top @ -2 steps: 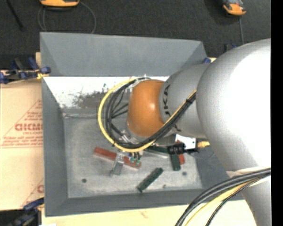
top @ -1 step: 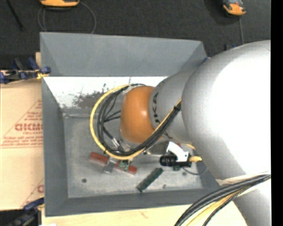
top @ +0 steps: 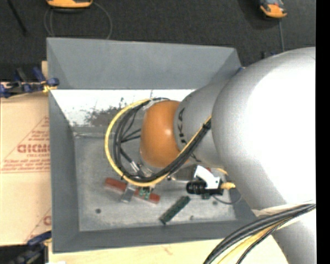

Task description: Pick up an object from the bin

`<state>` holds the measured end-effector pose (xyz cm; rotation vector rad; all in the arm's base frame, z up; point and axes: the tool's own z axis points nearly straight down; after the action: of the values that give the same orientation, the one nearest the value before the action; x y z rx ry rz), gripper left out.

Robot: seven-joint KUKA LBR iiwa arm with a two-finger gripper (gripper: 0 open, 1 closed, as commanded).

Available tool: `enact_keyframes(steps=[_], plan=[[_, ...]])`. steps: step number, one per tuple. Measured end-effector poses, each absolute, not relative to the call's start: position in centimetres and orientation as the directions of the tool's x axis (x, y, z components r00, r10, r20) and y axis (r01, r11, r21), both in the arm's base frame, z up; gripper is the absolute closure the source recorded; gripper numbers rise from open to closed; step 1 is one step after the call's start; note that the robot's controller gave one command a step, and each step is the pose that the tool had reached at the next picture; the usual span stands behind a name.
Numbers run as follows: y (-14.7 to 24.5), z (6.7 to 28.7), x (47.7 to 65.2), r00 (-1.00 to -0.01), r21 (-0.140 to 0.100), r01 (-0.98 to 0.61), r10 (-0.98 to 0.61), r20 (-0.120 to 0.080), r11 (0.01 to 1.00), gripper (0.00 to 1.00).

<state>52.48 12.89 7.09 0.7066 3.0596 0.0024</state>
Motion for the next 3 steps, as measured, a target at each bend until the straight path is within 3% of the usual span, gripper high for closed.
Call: enact_keyframes(steps=[3], plan=[[12.8,10.0,52.4,-0.9,0.001,0.437,0.437,-0.001,0.9,1.0]])
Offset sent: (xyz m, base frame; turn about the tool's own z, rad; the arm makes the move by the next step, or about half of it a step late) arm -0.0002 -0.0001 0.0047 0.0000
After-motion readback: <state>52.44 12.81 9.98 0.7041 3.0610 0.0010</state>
